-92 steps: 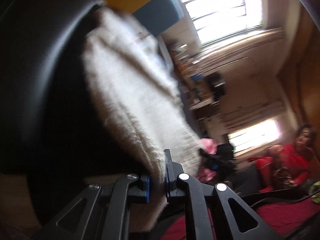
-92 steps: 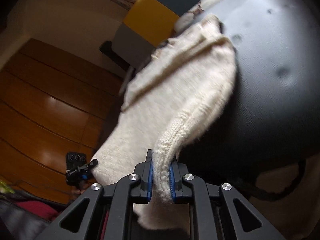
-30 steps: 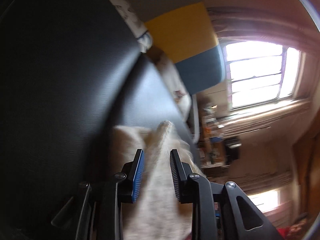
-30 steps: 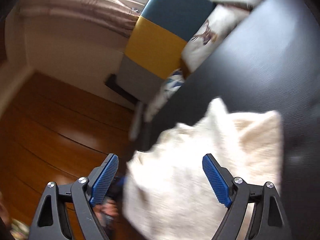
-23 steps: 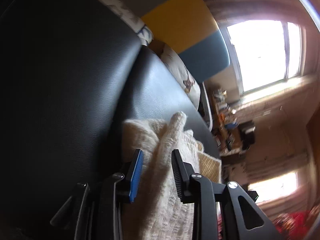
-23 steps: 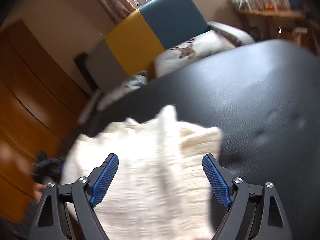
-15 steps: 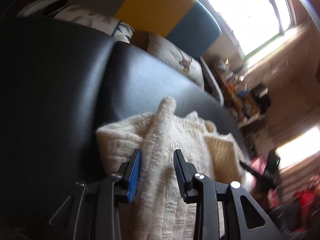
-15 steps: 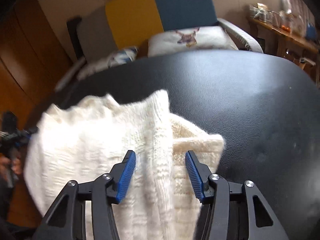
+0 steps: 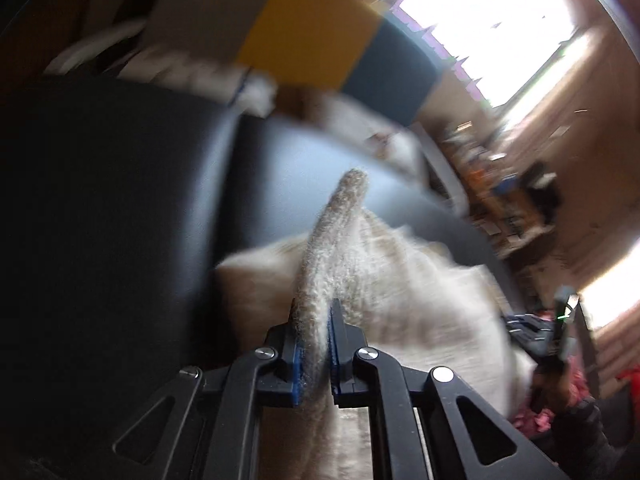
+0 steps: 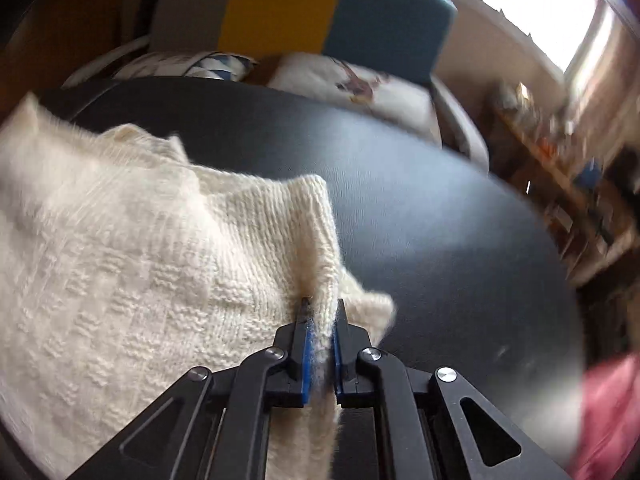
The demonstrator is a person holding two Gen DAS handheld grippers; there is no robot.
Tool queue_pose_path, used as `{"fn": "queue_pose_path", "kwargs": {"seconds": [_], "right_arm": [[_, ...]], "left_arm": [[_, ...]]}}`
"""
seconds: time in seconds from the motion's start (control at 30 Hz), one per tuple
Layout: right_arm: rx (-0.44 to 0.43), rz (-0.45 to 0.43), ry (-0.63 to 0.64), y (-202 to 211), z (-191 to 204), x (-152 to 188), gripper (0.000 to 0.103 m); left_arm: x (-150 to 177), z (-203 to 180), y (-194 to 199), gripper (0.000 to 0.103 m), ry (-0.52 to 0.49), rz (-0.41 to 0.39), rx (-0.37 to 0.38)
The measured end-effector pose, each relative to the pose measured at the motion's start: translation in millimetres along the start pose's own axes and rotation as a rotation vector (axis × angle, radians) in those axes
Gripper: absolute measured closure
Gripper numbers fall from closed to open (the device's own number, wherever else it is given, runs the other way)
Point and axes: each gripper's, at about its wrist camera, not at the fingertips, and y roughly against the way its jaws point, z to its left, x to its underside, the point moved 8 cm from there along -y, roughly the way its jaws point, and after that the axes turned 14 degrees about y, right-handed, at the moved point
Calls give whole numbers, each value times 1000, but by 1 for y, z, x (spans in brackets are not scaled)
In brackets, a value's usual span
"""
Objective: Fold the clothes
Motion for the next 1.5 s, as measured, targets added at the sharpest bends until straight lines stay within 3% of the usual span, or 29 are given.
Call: {"fn": "queue_pose_path", "kwargs": {"seconds": [0.03,0.13,0.27,0.3,0.33,0.4,0.43,0.5,0.6,0.7,0.77,0.8,0.87,1.0,1.17,1.23,1.33,1.4,1.47,1.5], "right_arm": [[-24,-21,-56,-1,-4,2,94],[-29,-81,-80,17,-9,-5,91],[-36,-162,-111,43,-15,-13,76],[-38,-182,-119,50,-17,-15,71],[-40,-203,-126,56,-19,-17,60],[-102,-259,-106,68,-6,-34,39],[-132,-274,-89,71,3,-43,33],[-184,-273,-53,68,21,-58,33],[-250,-223,3,48,49,-75,33],[-273,-135,10,15,63,-76,34],[-256,-142,15,14,67,-73,52],[-248,-145,17,14,69,-71,66],[-231,-152,22,13,72,-67,67],[-197,-167,32,11,80,-59,92],[-151,-216,59,27,79,-71,94],[-139,-245,19,33,66,-82,94],[-123,-215,-25,15,61,-84,94],[-119,-185,-61,0,60,-80,94],[-122,-157,-104,-14,60,-73,92],[-124,-143,-126,-21,59,-70,87]], "left_arm": [[1,7,-8,91,28,21,-27],[-5,3,7,84,24,-44,-55],[-7,-36,39,81,-124,-113,-38],[-3,-48,39,81,-172,-100,-23],[1,-59,39,79,-222,-89,-12],[13,-80,26,79,-344,-58,-35],[18,-90,16,78,-403,-36,-52],[23,-100,-8,77,-455,31,-87],[27,-99,-43,75,-451,138,-154],[29,-93,-42,75,-409,114,-131],[30,-90,-42,76,-380,97,-115],[30,-88,-42,84,-366,89,-108],[31,-85,-42,94,-338,73,-92],[32,-79,-39,99,-284,34,-58],[17,-102,-6,100,-256,-113,62],[6,-110,-7,100,-259,-149,65],[2,-101,-43,99,-278,-141,-24],[7,-85,-78,99,-258,-69,-83],[9,-82,-88,98,-236,-43,-74],[9,-83,-87,98,-240,-46,-73]]}}
